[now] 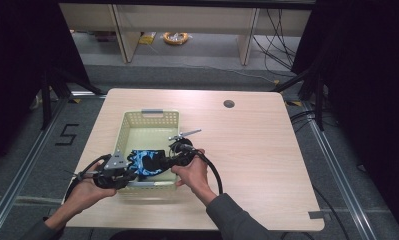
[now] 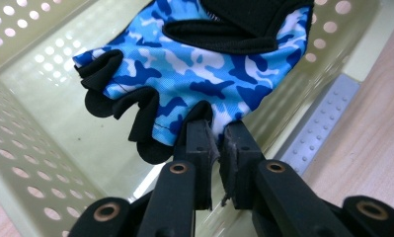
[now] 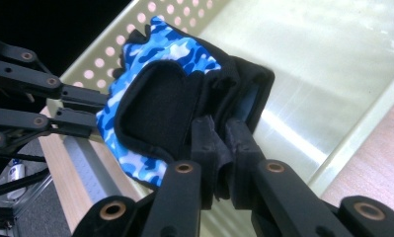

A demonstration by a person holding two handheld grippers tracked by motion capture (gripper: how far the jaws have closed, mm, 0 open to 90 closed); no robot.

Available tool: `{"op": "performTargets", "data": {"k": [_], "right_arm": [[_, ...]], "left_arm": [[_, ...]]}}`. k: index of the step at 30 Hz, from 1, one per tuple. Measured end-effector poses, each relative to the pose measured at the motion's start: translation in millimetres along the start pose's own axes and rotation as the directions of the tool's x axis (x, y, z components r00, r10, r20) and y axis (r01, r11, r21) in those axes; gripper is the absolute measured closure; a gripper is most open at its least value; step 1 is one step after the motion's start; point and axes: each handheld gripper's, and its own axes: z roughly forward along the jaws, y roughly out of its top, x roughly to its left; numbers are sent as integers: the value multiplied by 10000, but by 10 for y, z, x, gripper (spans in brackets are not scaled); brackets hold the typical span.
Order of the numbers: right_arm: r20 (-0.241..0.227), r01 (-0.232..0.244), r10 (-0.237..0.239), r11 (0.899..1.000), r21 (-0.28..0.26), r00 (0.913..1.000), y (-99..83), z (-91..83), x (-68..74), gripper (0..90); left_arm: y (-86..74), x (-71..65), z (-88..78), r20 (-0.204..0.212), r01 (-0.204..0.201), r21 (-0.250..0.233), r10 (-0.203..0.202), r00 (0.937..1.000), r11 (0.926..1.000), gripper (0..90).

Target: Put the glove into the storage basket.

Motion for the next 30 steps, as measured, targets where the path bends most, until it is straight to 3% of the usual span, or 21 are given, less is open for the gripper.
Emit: {"op": "performTargets", "data": {"k": [4,7,8,9,13,15,16,18,19,20,21,22,23,24,25,27,28,30], "right_arm": [[179,-239,237,9996,122,9996,-11,69,-38,847],[258,-155,150,9997,203,9996,-13,86,-65,848],[294,-234,228,9995,232,9993,-11,90,-67,847],[309,-280,273,9993,235,9992,-11,94,-70,848],[301,-282,274,9992,279,9992,-8,97,-94,847],[354,-286,275,9991,308,9990,-4,101,-101,847],[327,-272,263,9992,288,9991,1,104,-108,846],[358,-260,249,9992,302,9990,11,108,-115,846],[418,-606,587,9971,459,9974,15,100,-103,844],[384,-632,615,9970,439,9974,16,102,-103,843],[403,-642,624,9969,444,9972,17,102,-101,842],[391,-646,629,9969,448,9973,16,101,-101,838],[372,-665,648,9967,469,9972,17,100,-102,834],[405,-644,625,9967,485,9972,19,96,-101,828],[386,-699,679,9961,546,9969,18,90,-91,824],[400,-665,644,9963,550,9971,16,89,-94,818],[428,-705,681,9958,577,9968,13,83,-89,817],[479,-642,611,9958,658,9970,10,74,-81,804]], "left_arm": [[-4,0,21,-7,192,117,-192,9998,9997,812],[-9,19,37,24,349,108,-349,9994,9993,782],[-5,40,36,58,149,72,-149,9999,9999,762],[-9,33,39,117,390,117,-392,9992,9992,751],[18,60,19,52,185,12,-185,9998,9998,686],[46,60,-12,84,375,-149,-374,9993,9992,651],[69,81,-31,43,239,-226,-238,9997,9995,631],[104,90,-68,29,348,-334,-347,9994,9988,630],[125,112,-87,-3,22,-365,-22,10000,9993,626],[133,97,-95,22,224,-442,-223,9997,9988,624],[145,108,-109,-50,75,-364,-76,10000,9993,617],[146,86,-110,50,326,-448,-324,9995,9985,607],[153,92,-112,32,121,-477,-120,9999,9988,605],[148,62,-114,82,401,-490,-397,9992,9980,602],[149,63,-110,14,274,-545,-274,9996,9981,599],[142,35,-108,166,402,-574,-393,9991,9975,597],[142,41,-109,163,183,-553,-174,9997,9983,595],[141,22,-105,132,256,-548,-249,9996,9982,589]]}}
